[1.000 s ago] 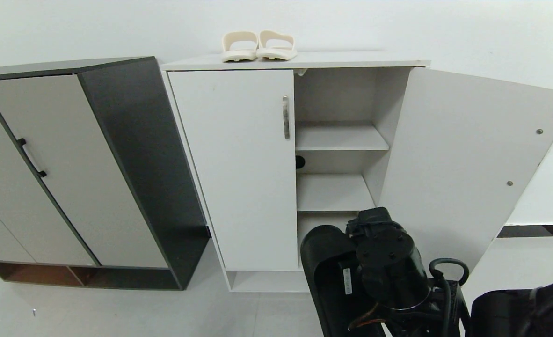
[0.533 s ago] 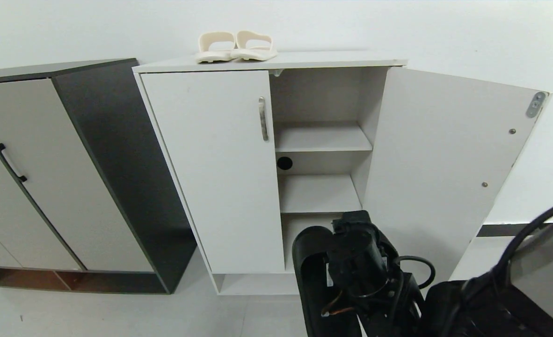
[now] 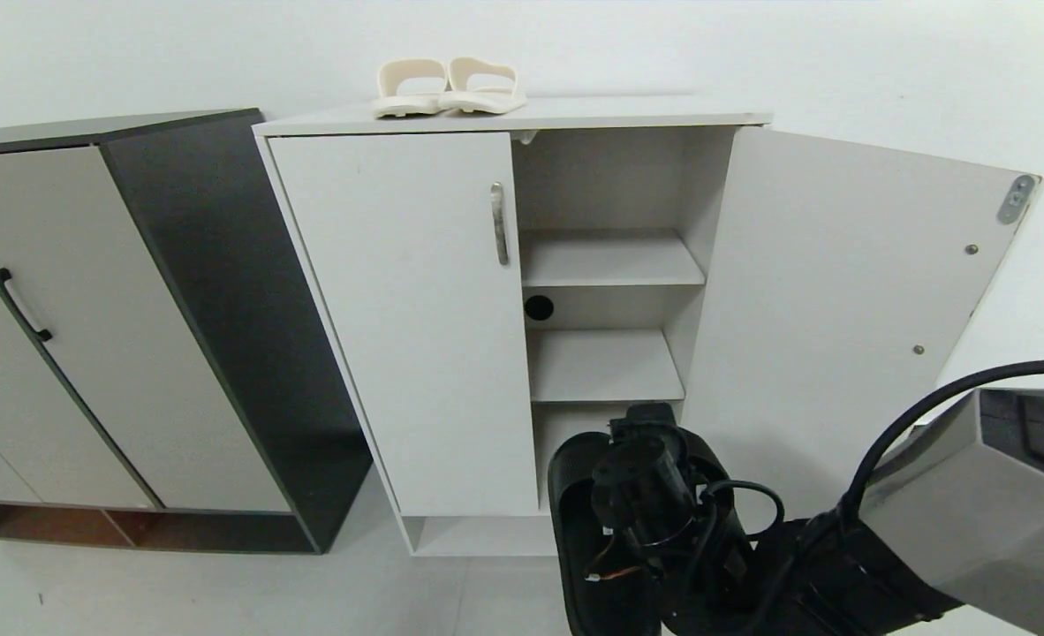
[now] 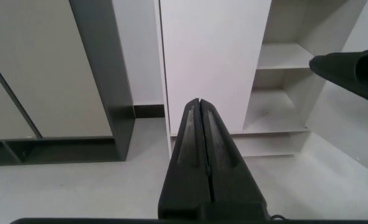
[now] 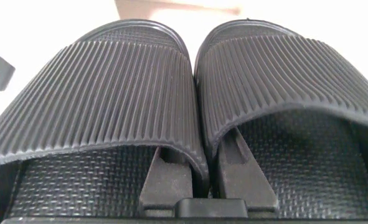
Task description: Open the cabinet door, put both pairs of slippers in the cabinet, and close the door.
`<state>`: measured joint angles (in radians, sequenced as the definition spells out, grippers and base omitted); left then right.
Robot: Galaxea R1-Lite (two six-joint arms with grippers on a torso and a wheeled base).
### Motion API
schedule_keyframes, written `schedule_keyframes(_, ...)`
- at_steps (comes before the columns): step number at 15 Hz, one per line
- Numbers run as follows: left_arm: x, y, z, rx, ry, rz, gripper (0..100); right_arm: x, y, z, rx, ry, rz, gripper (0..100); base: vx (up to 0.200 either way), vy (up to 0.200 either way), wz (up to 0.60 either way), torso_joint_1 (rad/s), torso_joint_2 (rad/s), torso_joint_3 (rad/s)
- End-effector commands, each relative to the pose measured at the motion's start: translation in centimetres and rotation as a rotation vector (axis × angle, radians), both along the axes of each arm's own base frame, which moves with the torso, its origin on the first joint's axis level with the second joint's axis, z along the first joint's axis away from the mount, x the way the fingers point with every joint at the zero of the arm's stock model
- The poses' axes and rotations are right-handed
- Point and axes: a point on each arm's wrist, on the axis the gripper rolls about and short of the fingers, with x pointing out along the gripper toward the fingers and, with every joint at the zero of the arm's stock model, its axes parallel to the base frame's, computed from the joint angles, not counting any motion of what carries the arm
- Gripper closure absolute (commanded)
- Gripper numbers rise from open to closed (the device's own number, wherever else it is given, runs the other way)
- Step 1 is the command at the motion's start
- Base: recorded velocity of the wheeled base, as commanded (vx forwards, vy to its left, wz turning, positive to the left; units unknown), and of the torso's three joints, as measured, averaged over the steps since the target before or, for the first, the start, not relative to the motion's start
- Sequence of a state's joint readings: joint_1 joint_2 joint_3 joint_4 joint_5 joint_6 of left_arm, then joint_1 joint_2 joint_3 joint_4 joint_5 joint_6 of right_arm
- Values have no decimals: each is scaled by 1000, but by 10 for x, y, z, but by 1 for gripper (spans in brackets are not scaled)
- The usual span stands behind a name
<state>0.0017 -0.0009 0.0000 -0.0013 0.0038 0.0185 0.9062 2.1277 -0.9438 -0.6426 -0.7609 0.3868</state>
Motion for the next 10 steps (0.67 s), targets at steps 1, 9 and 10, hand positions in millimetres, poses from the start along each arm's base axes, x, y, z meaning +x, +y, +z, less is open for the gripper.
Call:
schedule_keyframes(1, 0, 0, 0, 0, 2, 1, 100, 4, 5, -13, -20, 15, 1, 100, 0, 0, 0, -2, 2, -110)
schedule_keyframes(9, 0, 0, 0, 0, 2, 2, 100, 19, 17, -23, 22, -77, -60, 100, 0, 0, 0, 4, -1, -186)
schedule_keyframes(10, 0, 0, 0, 0, 2, 1, 100, 19, 17, -21, 31, -113, -59, 100, 0, 0, 0, 7, 2, -193)
